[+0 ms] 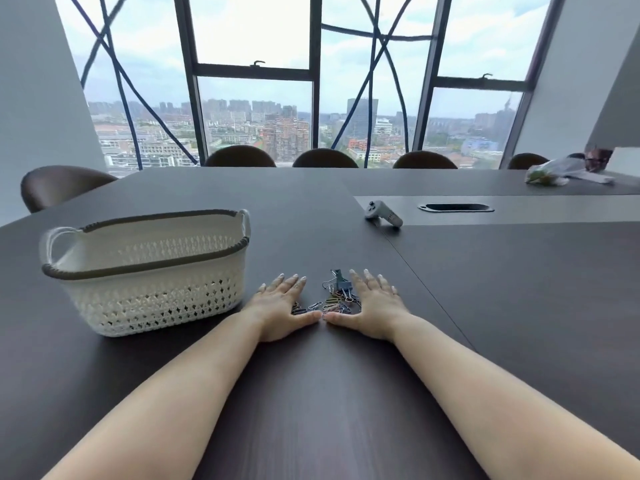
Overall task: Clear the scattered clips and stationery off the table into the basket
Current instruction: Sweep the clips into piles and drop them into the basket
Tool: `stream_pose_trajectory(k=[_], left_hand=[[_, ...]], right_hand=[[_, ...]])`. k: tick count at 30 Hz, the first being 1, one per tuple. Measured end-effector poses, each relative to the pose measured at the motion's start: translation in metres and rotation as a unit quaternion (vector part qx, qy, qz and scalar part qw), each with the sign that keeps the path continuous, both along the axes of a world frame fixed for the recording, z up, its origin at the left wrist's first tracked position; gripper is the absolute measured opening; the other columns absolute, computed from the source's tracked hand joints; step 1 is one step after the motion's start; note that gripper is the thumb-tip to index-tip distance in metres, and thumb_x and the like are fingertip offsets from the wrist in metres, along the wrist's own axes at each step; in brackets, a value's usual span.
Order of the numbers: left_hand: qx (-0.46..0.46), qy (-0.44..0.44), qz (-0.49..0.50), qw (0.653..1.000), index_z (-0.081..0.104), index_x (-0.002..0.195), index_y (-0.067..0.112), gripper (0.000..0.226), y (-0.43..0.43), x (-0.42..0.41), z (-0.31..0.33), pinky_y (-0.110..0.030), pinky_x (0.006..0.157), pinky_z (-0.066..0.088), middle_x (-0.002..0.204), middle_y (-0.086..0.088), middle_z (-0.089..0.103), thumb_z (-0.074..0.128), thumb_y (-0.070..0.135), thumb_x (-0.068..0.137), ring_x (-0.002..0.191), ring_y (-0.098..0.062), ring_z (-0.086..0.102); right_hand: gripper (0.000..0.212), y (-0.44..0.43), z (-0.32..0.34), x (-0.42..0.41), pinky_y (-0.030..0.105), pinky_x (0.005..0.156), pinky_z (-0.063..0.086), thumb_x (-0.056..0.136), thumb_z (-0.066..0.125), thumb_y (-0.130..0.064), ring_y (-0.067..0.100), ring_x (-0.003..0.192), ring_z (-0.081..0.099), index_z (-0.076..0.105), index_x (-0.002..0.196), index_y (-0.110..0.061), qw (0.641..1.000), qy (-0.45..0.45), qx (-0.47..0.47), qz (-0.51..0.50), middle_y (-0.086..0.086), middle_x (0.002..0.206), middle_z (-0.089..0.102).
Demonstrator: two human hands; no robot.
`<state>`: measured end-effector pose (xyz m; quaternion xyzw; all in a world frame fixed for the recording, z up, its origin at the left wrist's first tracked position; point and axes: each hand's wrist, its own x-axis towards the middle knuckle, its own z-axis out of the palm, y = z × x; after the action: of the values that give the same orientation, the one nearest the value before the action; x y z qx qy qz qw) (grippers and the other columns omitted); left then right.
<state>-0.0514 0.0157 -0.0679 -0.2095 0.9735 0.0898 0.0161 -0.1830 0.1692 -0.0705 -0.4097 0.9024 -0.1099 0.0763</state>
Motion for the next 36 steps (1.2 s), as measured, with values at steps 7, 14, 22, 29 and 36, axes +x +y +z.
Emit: stream_pose_trajectory(k=[7, 14, 22, 29, 36], left_hand=[[0.016, 0.025, -0.038, 0.999, -0.004, 0.148, 0.027, 0.078, -0.015, -0.012, -0.004, -0.035, 0.12, -0.001, 0.158, 0.01, -0.005, 0.036, 0.06, 0.089, 0.144, -0.008, -0.009], [0.031, 0.072, -0.105, 0.991, -0.012, 0.146, 0.026, 0.081, -0.013, -0.03, -0.001, -0.036, 0.12, 0.001, 0.156, 0.011, -0.014, 0.043, 0.048, 0.091, 0.144, -0.009, -0.014], [0.047, 0.101, -0.147, 0.983, 0.04, 0.136, 0.028, 0.041, 0.003, -0.055, 0.002, -0.026, 0.113, 0.015, 0.151, 0.006, 0.026, 0.042, 0.035, 0.095, 0.14, -0.016, 0.022], [0.021, 0.13, -0.076, 0.988, 0.054, 0.115, 0.022, 0.029, 0.001, -0.024, -0.004, -0.032, 0.104, 0.033, 0.115, -0.005, 0.046, 0.048, 0.038, 0.092, 0.118, -0.025, 0.038], [0.012, 0.198, -0.058, 0.978, 0.059, 0.105, 0.022, 0.024, 0.006, -0.007, -0.003, -0.031, 0.094, 0.042, 0.112, 0.002, 0.048, 0.055, 0.039, 0.088, 0.102, -0.016, 0.053]], right_hand=[[0.095, -0.026, 0.002, -0.025, 0.045, 0.118, 0.0, 0.073, 0.038, -0.08, 0.023, 0.146, -0.002, 0.011, 0.148, -0.029, 1.0, 0.0, 0.015, -0.01, -0.003, 0.159, 0.005], [0.056, -0.015, 0.001, -0.026, 0.034, 0.118, 0.0, 0.099, 0.022, -0.044, 0.019, 0.147, -0.003, 0.01, 0.149, -0.023, 0.999, -0.004, 0.034, 0.035, 0.004, 0.159, 0.0], [0.044, 0.022, 0.001, -0.027, 0.025, 0.116, 0.006, 0.099, 0.032, -0.024, 0.012, 0.145, 0.01, 0.033, 0.143, -0.025, 0.997, -0.042, -0.056, 0.046, 0.0, 0.157, 0.018], [0.068, 0.014, 0.005, -0.014, 0.033, 0.118, 0.012, 0.082, 0.05, -0.062, 0.018, 0.144, 0.013, 0.026, 0.141, -0.042, 0.996, -0.023, -0.056, 0.058, -0.002, 0.154, 0.023], [0.033, 0.0, 0.001, -0.012, 0.029, 0.092, 0.035, 0.082, 0.054, -0.057, 0.018, 0.113, 0.043, 0.059, 0.101, -0.03, 0.991, 0.037, -0.118, 0.047, -0.004, 0.107, 0.051]])
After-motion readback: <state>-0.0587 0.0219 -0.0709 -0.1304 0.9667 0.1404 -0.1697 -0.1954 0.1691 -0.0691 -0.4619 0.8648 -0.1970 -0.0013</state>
